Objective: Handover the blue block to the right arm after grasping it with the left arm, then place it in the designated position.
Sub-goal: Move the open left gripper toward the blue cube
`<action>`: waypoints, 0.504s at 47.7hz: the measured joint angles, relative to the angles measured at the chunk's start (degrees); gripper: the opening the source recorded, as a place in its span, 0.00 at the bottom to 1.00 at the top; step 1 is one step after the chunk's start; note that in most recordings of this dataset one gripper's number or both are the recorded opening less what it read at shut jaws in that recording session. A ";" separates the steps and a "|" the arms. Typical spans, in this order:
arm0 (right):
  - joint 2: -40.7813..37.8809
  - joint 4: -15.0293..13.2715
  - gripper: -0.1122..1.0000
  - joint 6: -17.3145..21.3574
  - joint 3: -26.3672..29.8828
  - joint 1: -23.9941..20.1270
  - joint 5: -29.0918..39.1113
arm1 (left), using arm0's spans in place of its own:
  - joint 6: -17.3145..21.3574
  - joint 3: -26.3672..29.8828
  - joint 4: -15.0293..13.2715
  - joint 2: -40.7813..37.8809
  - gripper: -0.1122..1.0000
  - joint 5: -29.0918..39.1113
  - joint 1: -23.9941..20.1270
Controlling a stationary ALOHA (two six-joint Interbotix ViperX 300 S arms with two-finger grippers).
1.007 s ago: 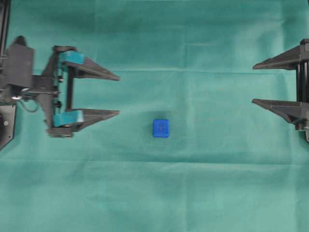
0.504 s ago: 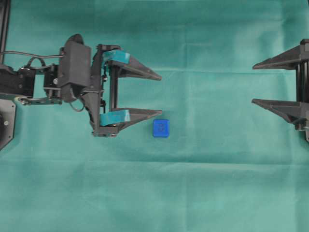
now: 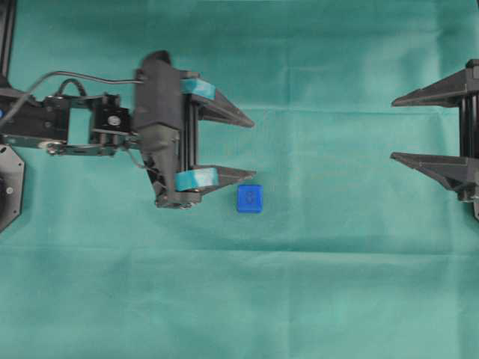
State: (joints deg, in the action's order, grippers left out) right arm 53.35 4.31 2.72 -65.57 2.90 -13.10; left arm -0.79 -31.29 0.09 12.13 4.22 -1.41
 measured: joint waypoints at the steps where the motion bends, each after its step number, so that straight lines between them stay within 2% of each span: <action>1: 0.00 0.00 0.95 0.00 0.09 0.00 0.00 | 0.00 0.53 0.00 -0.26 1.00 1.32 0.00; 16: 0.00 0.00 0.95 0.00 0.09 0.00 0.18 | 0.00 9.49 0.00 -5.71 1.00 20.83 0.00; 24: 0.00 0.00 0.95 0.00 0.09 0.00 0.53 | -0.09 13.80 -0.09 -8.09 1.00 28.21 0.09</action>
State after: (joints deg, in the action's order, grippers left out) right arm 53.35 4.31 2.72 -65.48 2.90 -12.57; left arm -0.88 -17.49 0.00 4.04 32.43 -1.32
